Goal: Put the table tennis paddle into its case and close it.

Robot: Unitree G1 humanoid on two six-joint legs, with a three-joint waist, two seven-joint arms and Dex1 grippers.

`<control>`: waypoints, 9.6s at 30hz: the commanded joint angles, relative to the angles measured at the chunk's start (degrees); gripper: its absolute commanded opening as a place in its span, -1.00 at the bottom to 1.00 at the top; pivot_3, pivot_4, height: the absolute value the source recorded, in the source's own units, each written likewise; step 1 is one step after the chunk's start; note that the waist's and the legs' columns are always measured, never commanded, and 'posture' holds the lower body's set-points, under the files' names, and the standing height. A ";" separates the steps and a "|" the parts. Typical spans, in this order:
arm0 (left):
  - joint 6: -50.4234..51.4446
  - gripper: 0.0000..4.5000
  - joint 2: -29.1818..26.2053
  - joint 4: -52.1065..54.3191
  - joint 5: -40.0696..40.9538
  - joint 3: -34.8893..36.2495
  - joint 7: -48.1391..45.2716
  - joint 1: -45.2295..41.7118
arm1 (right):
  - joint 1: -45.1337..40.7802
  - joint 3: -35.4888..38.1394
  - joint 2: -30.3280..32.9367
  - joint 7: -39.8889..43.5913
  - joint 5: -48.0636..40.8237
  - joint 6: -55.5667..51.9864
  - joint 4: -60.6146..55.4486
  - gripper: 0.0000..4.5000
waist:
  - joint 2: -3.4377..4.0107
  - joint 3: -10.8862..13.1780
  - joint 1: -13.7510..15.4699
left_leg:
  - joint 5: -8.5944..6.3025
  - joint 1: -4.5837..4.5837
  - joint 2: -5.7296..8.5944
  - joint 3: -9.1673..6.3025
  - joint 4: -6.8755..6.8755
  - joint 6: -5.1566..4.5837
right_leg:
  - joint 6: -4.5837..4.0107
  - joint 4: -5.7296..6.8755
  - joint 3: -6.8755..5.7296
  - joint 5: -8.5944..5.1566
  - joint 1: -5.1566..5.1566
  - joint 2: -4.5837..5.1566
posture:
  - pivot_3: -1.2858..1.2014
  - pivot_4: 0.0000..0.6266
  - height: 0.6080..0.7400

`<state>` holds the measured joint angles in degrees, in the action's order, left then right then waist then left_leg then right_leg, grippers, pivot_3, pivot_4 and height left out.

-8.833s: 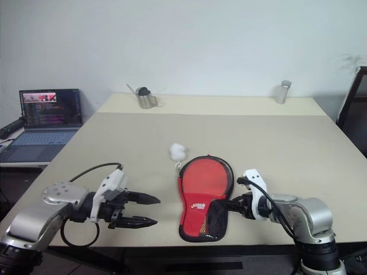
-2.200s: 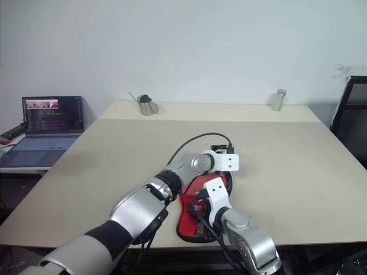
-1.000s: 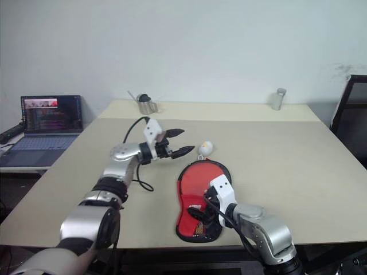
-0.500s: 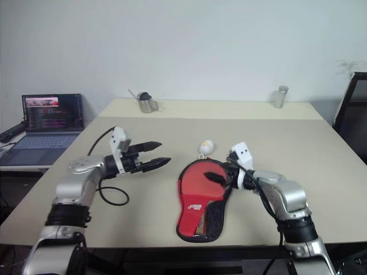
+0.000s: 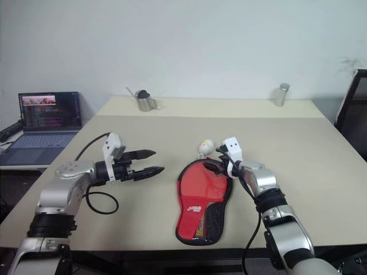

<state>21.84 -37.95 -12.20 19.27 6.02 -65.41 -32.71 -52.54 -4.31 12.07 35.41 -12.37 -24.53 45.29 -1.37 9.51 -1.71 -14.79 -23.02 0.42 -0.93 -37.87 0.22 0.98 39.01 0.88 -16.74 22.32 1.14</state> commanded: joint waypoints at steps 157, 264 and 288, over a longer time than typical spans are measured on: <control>-7.27 0.88 8.68 6.44 -3.06 -12.52 3.53 6.28 | -20.34 9.50 -15.37 -27.75 8.43 19.38 31.13 0.97 | 0.20 0.13 -0.29 | -0.01 0.01 -0.02 0.07 0.06 0.01 | -0.13 0.02 0.05 0.02 0.03 0.01 | 0.03 -0.52 1.00; -19.13 0.88 12.22 -7.06 -13.92 -18.79 5.71 8.47 | -17.94 8.08 -16.80 -32.87 17.69 21.40 31.94 -0.38 | 0.39 0.01 -0.39 | -0.01 0.17 -0.03 0.09 0.08 0.01 | -0.14 0.08 0.06 0.02 -0.08 0.02 | 0.03 -0.52 1.00; -20.88 0.88 13.88 -14.96 -14.90 -19.31 6.26 6.74 | -16.55 7.27 -11.52 -31.49 18.38 25.86 28.31 -0.99 | 0.45 -0.08 -0.24 | 0.00 0.30 -0.02 0.07 0.04 0.00 | -0.13 0.09 0.02 0.02 -0.26 0.02 | 0.03 -0.52 1.00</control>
<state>0.33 -23.73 -21.78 7.85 -10.92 -59.83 -27.67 -69.09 3.11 -0.36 3.85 6.04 -0.47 76.43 -0.91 9.43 -1.95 -14.79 -22.66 0.41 -0.86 -37.84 0.22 0.85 39.10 0.90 -16.72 21.99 1.16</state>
